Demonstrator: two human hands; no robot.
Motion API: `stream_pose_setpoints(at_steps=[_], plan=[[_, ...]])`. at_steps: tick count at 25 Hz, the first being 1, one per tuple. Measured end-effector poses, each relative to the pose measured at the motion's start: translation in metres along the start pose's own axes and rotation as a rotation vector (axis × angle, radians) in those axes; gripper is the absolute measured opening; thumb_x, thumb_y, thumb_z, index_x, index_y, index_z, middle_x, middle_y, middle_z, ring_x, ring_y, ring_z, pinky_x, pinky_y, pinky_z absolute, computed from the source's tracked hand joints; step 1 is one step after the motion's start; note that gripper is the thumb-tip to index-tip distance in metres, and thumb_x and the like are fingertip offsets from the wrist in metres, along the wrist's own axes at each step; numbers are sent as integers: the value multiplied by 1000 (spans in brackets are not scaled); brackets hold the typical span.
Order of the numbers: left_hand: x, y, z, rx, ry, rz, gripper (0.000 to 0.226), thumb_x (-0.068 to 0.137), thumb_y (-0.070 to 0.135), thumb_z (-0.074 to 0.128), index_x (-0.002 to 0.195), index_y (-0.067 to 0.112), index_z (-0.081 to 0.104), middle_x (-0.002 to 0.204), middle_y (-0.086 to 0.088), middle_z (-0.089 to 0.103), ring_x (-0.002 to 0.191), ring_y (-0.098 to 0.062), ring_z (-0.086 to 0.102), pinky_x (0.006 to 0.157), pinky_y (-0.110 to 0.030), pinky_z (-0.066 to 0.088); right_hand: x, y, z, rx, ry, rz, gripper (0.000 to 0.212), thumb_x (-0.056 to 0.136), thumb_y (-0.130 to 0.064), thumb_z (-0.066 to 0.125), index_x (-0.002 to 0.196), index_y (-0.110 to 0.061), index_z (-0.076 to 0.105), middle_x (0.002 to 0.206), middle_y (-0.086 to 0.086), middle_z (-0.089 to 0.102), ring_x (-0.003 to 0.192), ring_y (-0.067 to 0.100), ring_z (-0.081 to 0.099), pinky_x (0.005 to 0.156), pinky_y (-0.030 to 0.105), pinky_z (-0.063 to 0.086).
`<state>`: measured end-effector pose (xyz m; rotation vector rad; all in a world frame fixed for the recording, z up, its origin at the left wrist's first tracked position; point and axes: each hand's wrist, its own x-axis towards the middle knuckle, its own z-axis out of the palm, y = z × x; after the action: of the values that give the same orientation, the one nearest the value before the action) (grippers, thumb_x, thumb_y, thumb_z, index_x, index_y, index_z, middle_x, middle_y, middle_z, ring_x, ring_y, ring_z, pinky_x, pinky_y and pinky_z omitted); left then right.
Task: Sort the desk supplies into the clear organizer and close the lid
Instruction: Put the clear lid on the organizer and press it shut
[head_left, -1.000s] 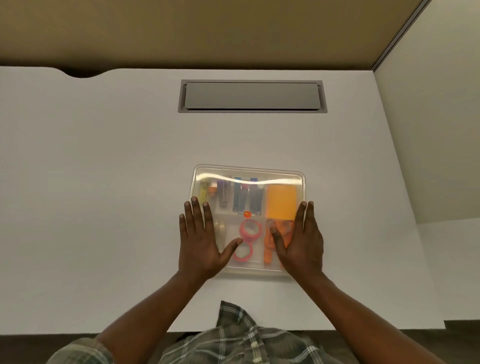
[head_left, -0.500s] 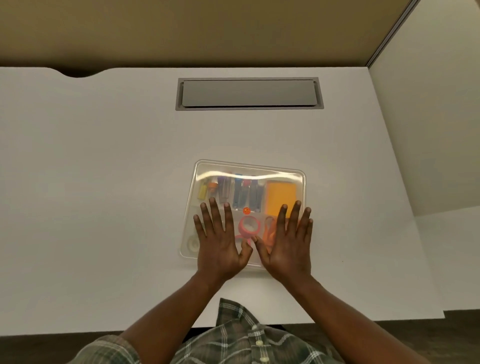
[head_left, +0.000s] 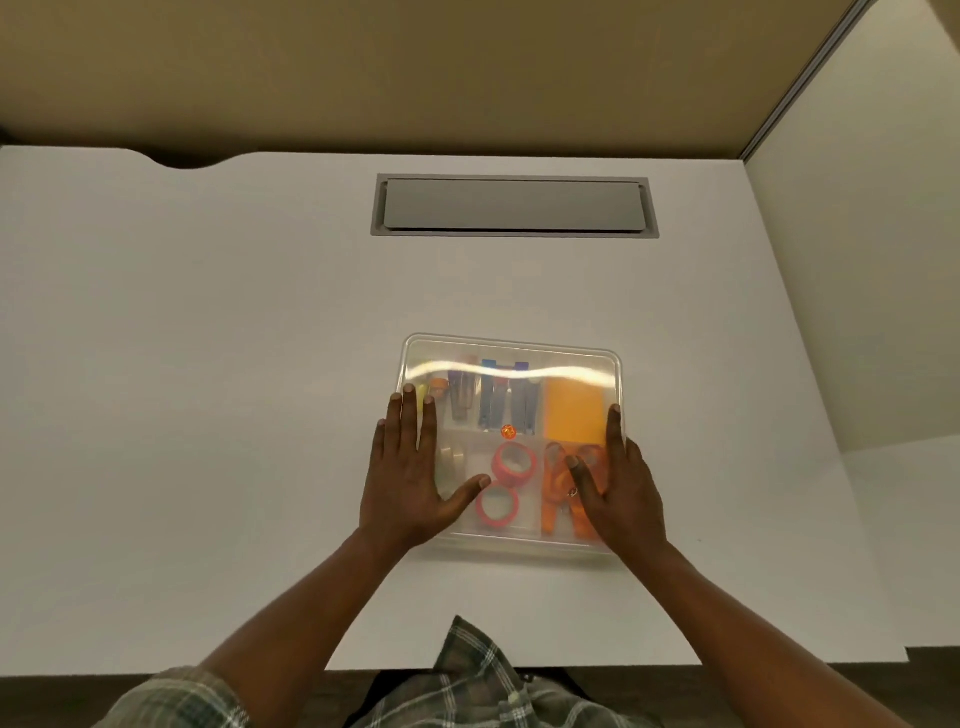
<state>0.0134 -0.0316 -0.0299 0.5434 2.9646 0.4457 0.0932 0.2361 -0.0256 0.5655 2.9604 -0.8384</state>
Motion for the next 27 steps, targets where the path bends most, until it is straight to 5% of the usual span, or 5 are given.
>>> stream_pose_setpoints(at_steps=[3, 16, 27], plan=[[2, -3, -4, 29, -4, 0, 113, 79, 85, 37, 157, 10, 3, 165, -15, -6, 152, -31, -6, 121, -54, 15, 2, -2, -1, 4, -5, -2, 85, 93, -61, 46, 153, -43, -11, 120, 10, 53, 100, 28, 61, 78, 41, 56], [-48, -115, -39, 52, 101, -419, 107, 81, 83, 33, 157, 12, 9, 164, -19, -3, 150, -42, -5, 118, -64, 6, 6, -177, 98, 110, -137, -169, 95, 91, -61, 50, 157, -29, -9, 136, 13, 47, 116, 29, 55, 89, 42, 53], [-58, -308, -91, 123, 145, -600, 104, 82, 83, 30, 157, 14, 9, 164, -19, -1, 151, -40, -3, 117, -65, 7, 27, -372, 212, 76, -284, -280, 95, 91, -66, 45, 154, -31, -16, 133, 14, 44, 110, 35, 61, 85, 47, 56]])
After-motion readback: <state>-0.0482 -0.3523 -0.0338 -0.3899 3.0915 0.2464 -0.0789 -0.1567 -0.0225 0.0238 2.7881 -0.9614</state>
